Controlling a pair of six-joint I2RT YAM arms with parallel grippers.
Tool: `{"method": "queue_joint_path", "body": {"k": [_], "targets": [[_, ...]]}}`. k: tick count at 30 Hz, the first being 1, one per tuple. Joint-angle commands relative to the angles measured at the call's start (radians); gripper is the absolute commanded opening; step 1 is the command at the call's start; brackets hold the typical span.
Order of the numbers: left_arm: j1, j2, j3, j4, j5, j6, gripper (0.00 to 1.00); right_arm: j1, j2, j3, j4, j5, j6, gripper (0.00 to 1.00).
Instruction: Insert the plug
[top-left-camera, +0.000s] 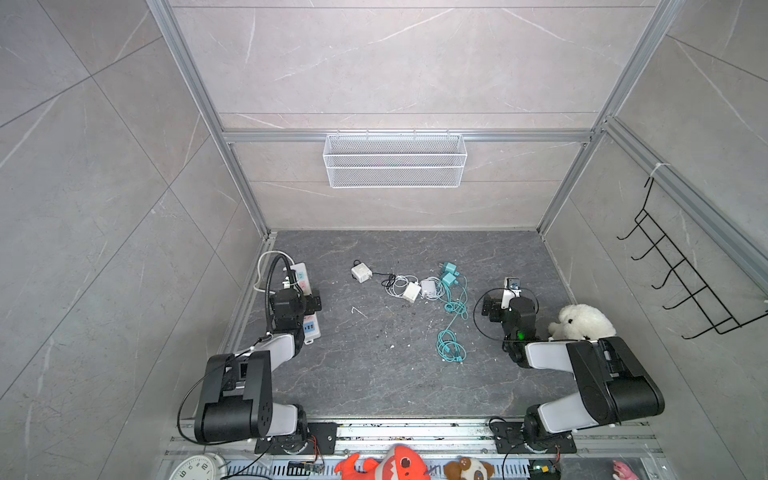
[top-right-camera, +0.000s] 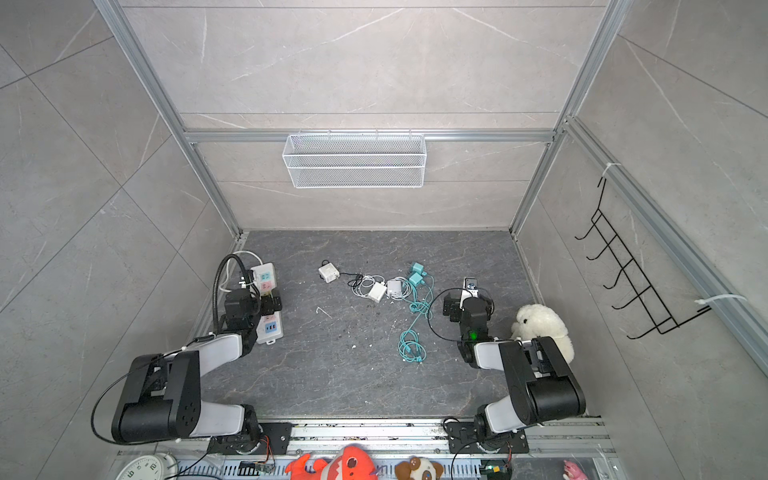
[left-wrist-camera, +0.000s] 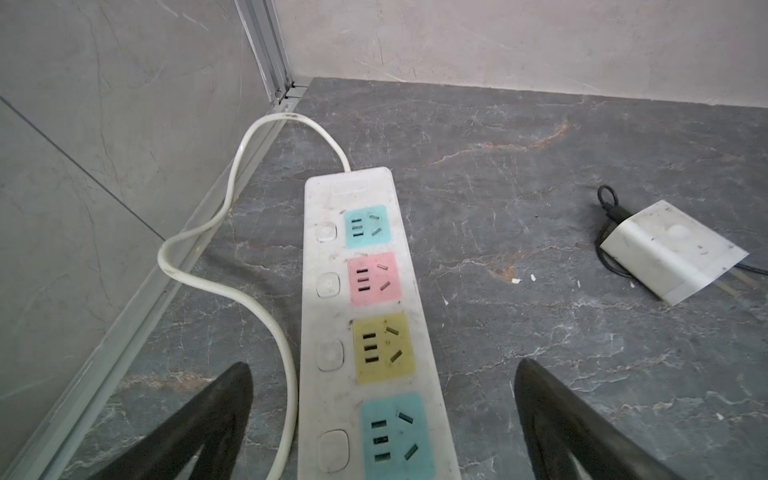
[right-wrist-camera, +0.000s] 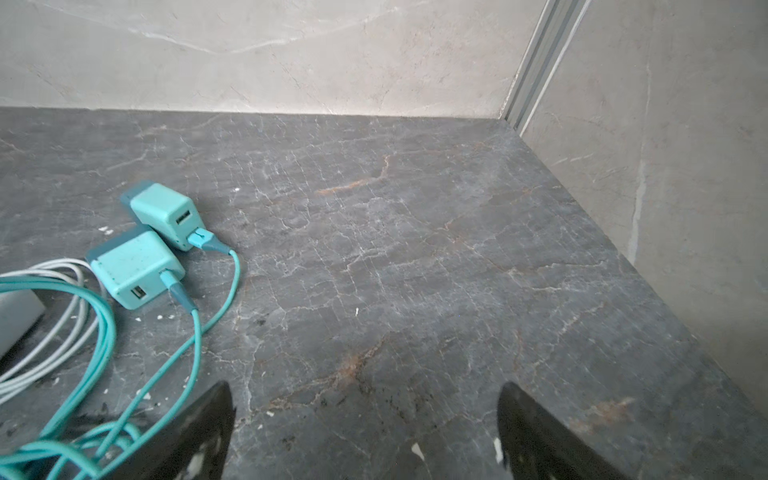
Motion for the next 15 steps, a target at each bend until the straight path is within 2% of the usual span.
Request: {"method": "queue_joint_path", "body": {"k": [1,5,10,15], "targets": [[0.0,-0.063,0.037,-0.157,0.007,-0.051,1.0,0.008,-0.079,0.105,-0.209,0.068,0.029,0.99],[-0.001,-0.119,0.079,-0.293,-0.005,-0.158,1.0,0.023,-0.122,0.168,-0.328,0.061,0.014,0.99],[0.0,-0.148,0.223,-0.618,-0.021,-0.292,1.0,0.033,-0.211,0.278,-0.6,0.018,0.101,0.99],[0.0,-0.115,0.336,-0.91,-0.043,-0.453,1.0,0.058,-0.212,0.416,-0.88,-0.073,0.191,0.99]]}}
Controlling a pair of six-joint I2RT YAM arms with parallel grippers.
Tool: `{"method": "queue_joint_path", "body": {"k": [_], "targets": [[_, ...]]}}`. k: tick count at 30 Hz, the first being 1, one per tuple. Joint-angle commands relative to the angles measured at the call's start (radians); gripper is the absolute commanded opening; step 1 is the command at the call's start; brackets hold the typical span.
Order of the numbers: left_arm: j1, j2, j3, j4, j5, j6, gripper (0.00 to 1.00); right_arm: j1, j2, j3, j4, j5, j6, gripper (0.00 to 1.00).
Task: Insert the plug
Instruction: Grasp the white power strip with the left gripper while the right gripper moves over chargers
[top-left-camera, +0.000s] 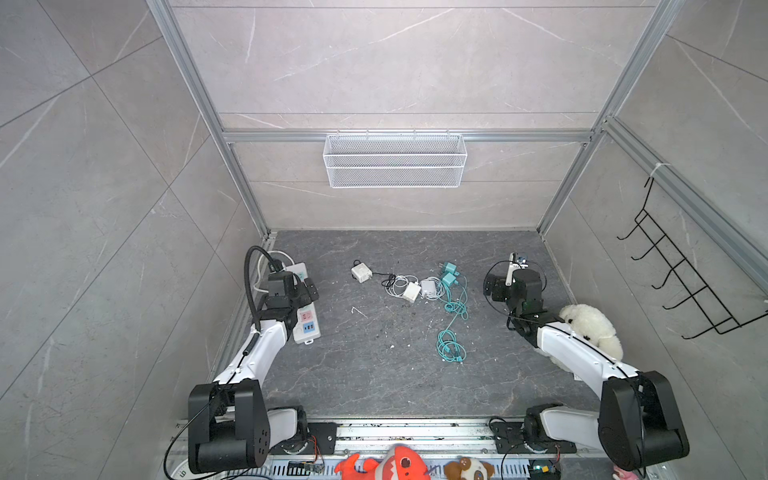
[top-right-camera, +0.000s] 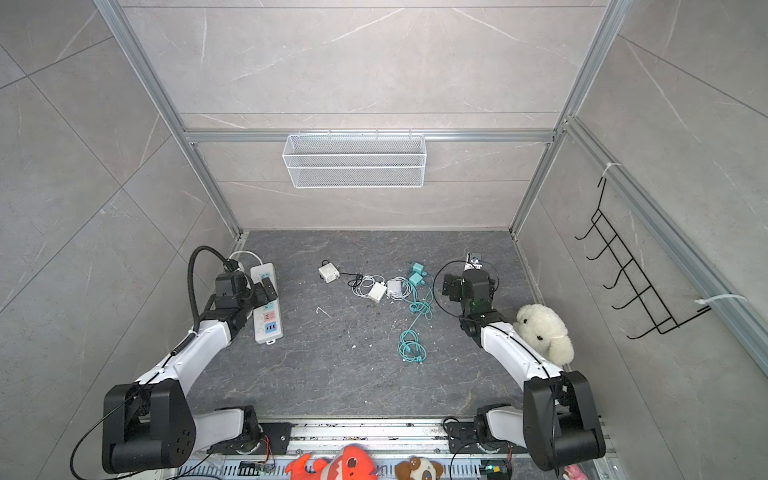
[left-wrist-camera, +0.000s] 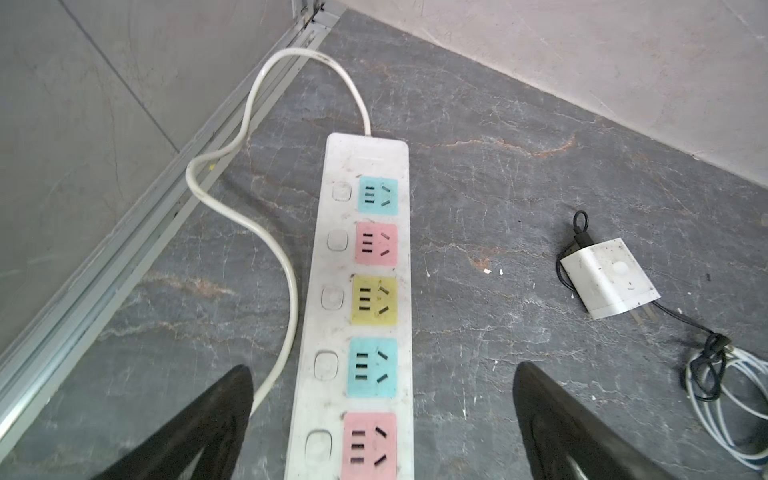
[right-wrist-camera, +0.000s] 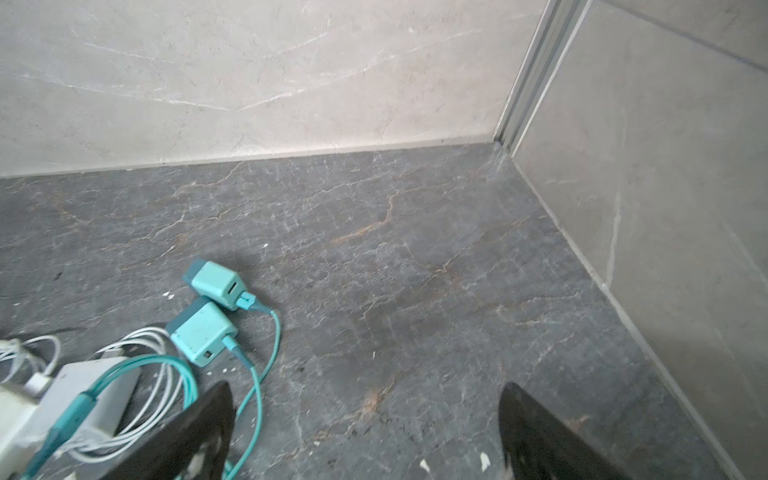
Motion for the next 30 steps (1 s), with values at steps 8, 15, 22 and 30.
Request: {"method": "queue_joint_path", "body": {"k": [8,15,22,30], "targets": [[0.0,0.062,0.098,-0.331,0.03,-0.191,1.0,0.159,0.037,0.2,-0.481,-0.088,0.145,0.99],[-0.001,0.246,0.246,-0.362,0.022,-0.135,1.0,0.263,0.091,0.277,-0.564,-0.113,0.163,0.99],[0.0,0.525,0.498,-0.458,0.023,-0.044,1.0,0.32,0.083,0.285,-0.592,-0.136,0.193,0.99],[0.007,0.69,0.701,-0.546,-0.026,0.003,1.0,0.369,0.075,0.26,-0.61,-0.098,0.209,0.99]]}}
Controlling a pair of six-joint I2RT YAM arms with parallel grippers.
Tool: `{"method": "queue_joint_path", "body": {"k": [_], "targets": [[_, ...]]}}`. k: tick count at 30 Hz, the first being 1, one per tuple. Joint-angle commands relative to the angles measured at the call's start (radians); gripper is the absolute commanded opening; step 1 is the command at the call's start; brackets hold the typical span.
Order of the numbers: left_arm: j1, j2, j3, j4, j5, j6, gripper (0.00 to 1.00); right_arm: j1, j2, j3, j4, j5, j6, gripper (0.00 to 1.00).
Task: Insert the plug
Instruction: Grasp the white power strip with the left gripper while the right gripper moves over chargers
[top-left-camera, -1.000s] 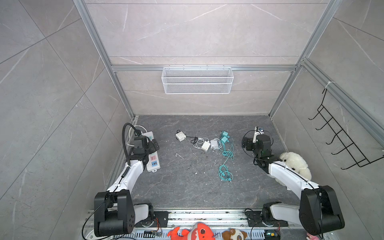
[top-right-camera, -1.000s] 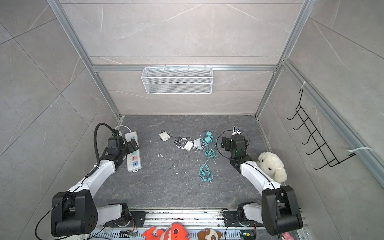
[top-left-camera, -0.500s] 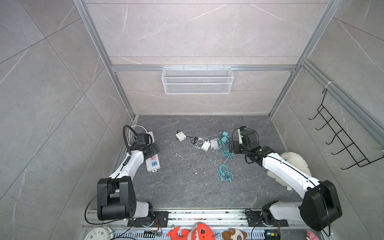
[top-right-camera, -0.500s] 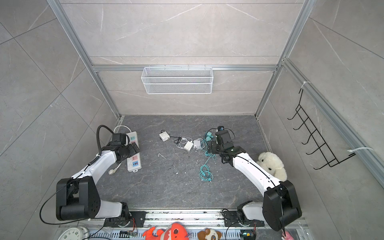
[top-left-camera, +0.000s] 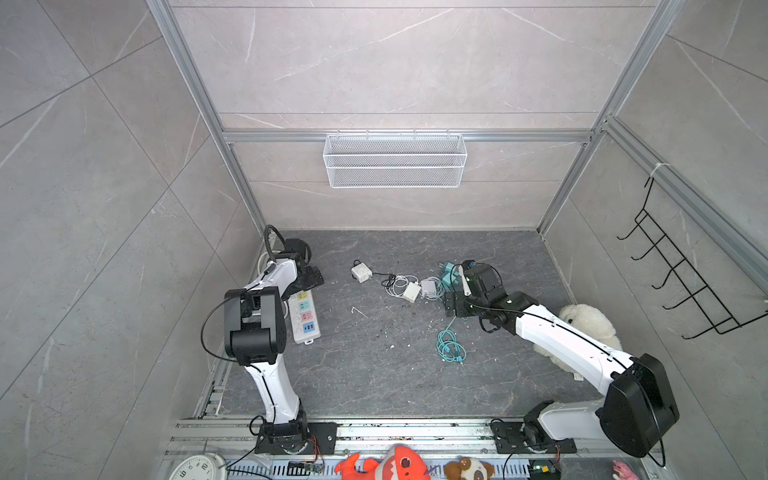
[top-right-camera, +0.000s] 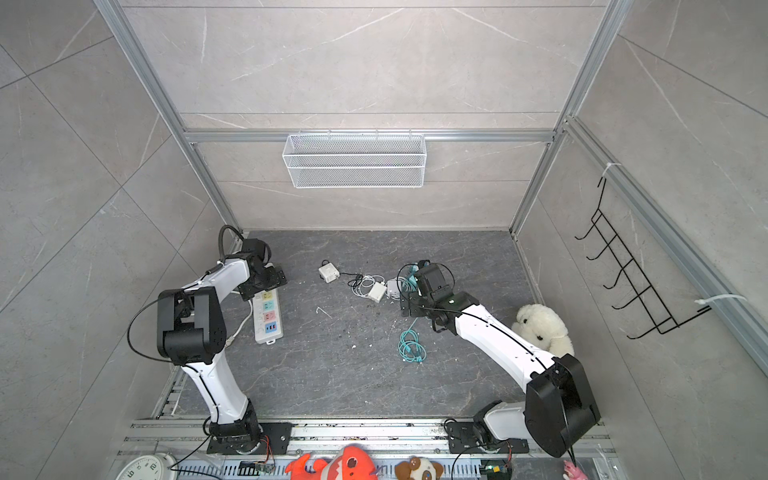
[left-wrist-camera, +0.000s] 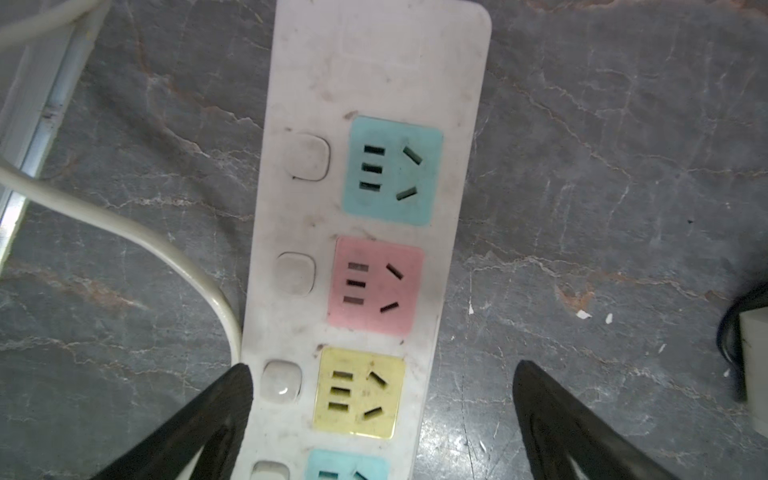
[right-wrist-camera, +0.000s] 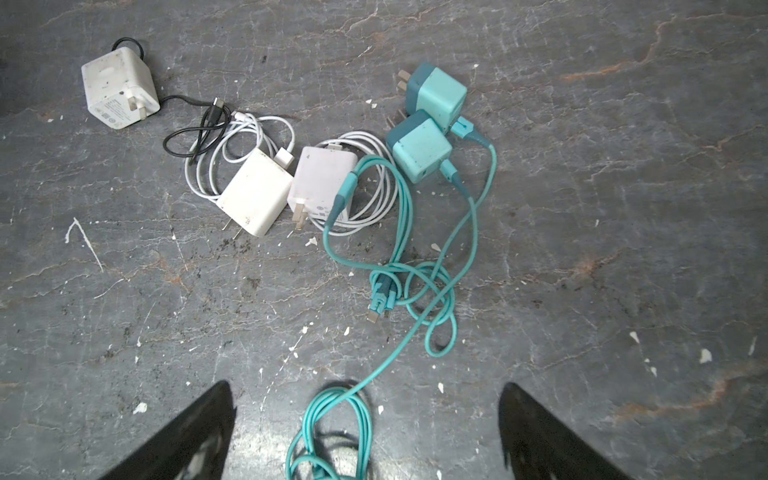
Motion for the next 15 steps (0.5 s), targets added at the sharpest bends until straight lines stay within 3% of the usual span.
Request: {"method": "queue_joint_path", "body": {"k": [1,6,15], "targets": [[0.006,0.024,0.082,-0.085,-0.039,0.063,1.0,0.016,-0.014,-0.005,-0.042,0.022,0.027,0.99],[0.029,0.035,0.112,-0.093,-0.042,0.113,1.0,0.03,-0.008,0.003,-0.053,0.028,0.03,0.99],[0.064,0.098,0.138,-0.089,0.089,0.213,1.0,0.063,0.005,0.018,-0.056,0.082,0.007,0.99]]}}
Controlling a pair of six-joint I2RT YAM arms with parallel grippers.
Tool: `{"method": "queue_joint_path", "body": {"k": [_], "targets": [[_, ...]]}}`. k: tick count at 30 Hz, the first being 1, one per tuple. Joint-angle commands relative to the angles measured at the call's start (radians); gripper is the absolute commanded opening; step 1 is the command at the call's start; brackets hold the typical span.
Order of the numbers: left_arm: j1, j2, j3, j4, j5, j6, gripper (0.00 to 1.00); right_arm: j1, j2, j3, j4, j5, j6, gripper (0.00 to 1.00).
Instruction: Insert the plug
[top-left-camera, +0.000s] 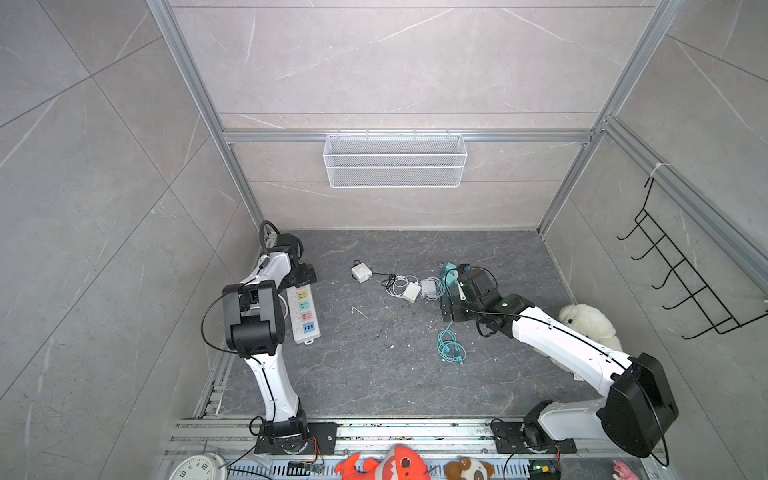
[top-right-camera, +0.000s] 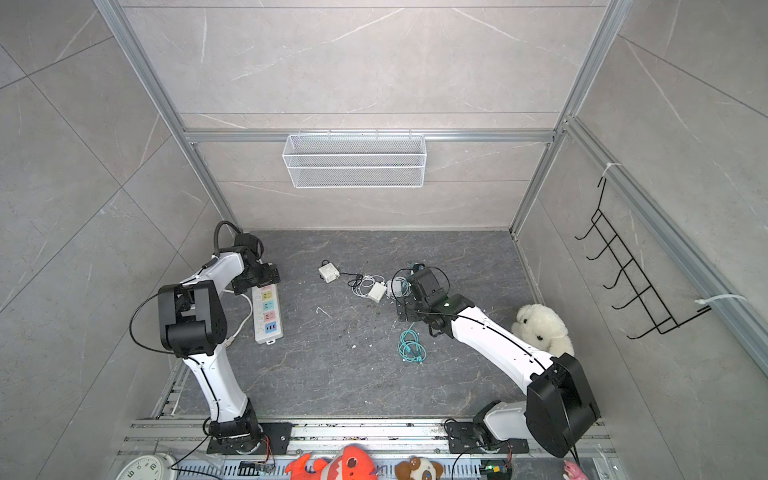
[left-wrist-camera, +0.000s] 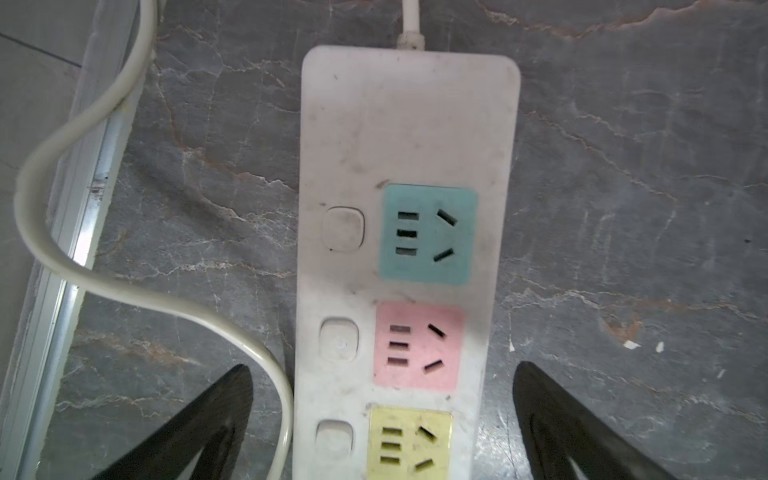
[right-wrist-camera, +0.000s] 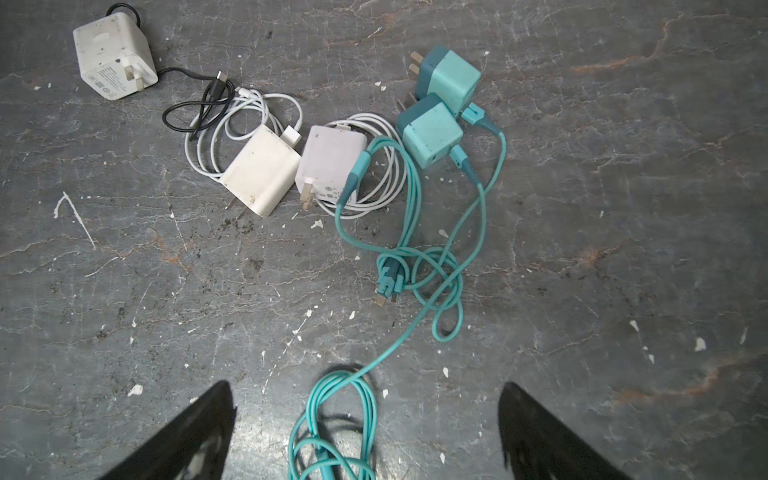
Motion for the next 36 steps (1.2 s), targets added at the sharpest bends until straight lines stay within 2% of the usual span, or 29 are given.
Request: {"method": "queue_joint_path", "body": {"k": [1,9,14,20,24,26,31,36], "targets": [[0.004,0.025,0.03,-0.024,0.065,0.061,1.0,0.011,0.007,0.019,-0.031,0.03,0.003,0.99],[0.006,0.082,0.061,-0.044,0.092,0.061,1.0,0.023,0.003,0.014,-0.041,0.045,0.017,0.99],[0.007,0.069,0.036,-0.04,0.111,0.031,0.99,0.025,0.007,0.017,-0.041,0.05,0.019,0.99],[-0.003,0.045,-0.013,-0.038,0.157,-0.021,0.83,0.027,0.019,0.011,-0.032,0.043,0.003,0.99],[-0.055,0.015,-0.068,-0.03,0.163,-0.073,0.73,0.027,0.041,0.007,-0.025,0.05,-0.013,0.99],[-0.089,0.002,-0.087,-0.032,0.176,-0.125,0.67,0.026,0.057,0.009,-0.025,0.044,-0.018,0.99],[-0.195,-0.053,-0.164,0.032,0.238,-0.28,0.61,0.027,0.114,0.026,-0.024,-0.024,-0.069,0.99],[-0.28,-0.121,-0.295,0.205,0.301,-0.494,0.57,0.027,0.173,0.044,0.003,-0.152,-0.121,0.99]]}}
